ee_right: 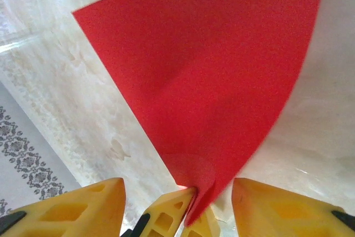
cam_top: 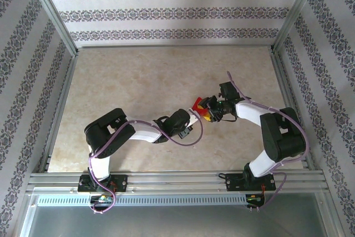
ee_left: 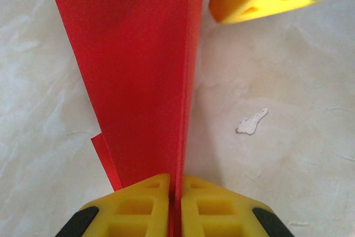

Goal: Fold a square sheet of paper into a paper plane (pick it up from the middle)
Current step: Fold the wing for the fifth time at the center of the table.

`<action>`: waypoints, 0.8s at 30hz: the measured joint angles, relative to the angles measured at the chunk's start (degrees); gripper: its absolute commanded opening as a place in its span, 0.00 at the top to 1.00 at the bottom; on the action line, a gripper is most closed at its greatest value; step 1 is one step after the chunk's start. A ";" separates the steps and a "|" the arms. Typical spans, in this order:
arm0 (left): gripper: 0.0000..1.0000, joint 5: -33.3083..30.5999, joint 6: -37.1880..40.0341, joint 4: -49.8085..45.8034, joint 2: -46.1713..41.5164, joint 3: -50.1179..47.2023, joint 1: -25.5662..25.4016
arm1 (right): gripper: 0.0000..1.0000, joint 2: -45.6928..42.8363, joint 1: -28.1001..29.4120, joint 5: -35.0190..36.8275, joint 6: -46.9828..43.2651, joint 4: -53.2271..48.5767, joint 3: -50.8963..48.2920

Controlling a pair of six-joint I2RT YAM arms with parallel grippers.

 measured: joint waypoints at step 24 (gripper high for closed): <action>0.88 16.52 -14.58 0.26 -0.50 -0.57 7.61 | 0.39 -3.21 -3.67 1.20 -3.65 -1.27 -0.09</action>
